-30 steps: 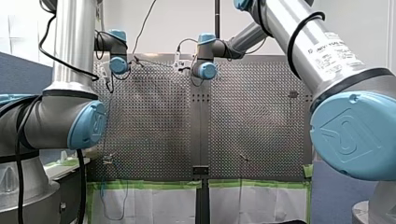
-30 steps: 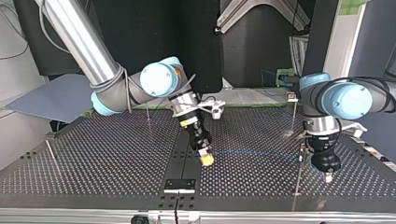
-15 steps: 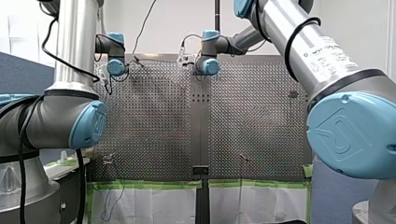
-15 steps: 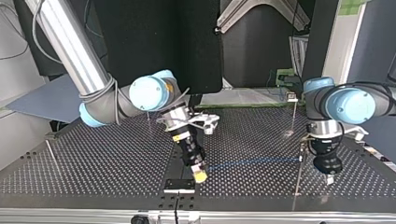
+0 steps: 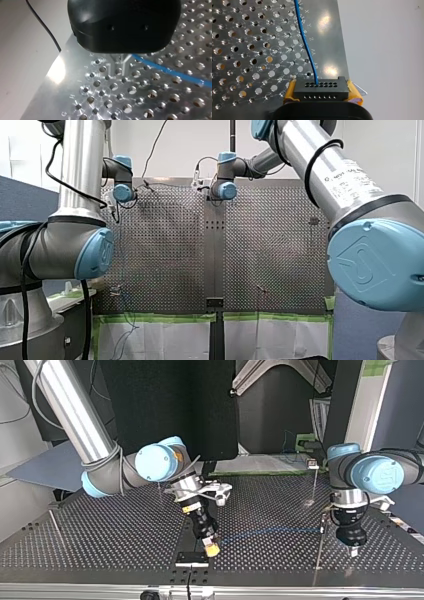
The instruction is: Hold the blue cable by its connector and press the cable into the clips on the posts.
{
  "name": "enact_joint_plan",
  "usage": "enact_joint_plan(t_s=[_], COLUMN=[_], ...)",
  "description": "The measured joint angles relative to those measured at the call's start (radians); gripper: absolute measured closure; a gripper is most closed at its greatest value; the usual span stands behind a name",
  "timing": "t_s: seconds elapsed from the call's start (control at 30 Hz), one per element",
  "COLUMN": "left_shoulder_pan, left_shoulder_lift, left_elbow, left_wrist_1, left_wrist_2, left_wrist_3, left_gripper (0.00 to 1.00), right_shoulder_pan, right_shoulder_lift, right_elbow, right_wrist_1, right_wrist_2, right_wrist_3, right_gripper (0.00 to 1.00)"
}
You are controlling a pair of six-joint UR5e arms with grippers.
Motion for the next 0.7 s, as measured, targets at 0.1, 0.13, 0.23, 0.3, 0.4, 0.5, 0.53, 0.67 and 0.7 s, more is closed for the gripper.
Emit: enact_joint_plan(t_s=[0.1,0.13,0.23,0.3,0.4,0.5,0.53,0.67,0.7], left_shoulder_pan=[0.000,0.000,0.001,0.001,0.002,0.002,0.002,0.002,0.002], left_shoulder_lift=[0.000,0.001,0.002,0.004,0.008,0.018,0.023,0.054,0.061], left_elbow=[0.000,0.000,0.000,0.000,0.000,-0.002,-0.003,-0.020,-0.026], left_wrist_1=[-0.025,-0.030,-0.044,-0.053,-0.074,-0.096,-0.104,-0.138,-0.146], left_wrist_2=[-0.017,-0.018,-0.010,-0.009,-0.016,-0.026,-0.030,-0.039,-0.038], left_wrist_3=[0.001,0.002,0.007,0.009,0.012,0.013,0.013,0.013,0.013], left_gripper=[0.47,0.35,0.00,0.00,0.00,0.00,0.00,0.00,0.00], right_shoulder_pan=[0.000,0.000,0.000,0.000,0.003,0.005,0.006,0.008,0.009], right_shoulder_lift=[0.000,0.000,0.000,0.000,0.000,0.000,0.000,0.000,0.000], right_elbow=[0.000,0.000,0.000,0.001,0.001,0.001,0.001,0.001,0.002], right_wrist_1=[0.003,0.004,0.011,0.016,0.021,0.023,0.024,0.024,0.024], right_wrist_2=[0.000,0.000,0.000,0.000,-0.001,-0.001,0.000,0.000,0.000], right_wrist_3=[0.000,0.000,-0.003,-0.004,-0.006,-0.006,-0.006,-0.006,-0.007], right_gripper=[1.00,1.00,1.00,1.00,1.00,1.00,1.00,1.00,1.00])
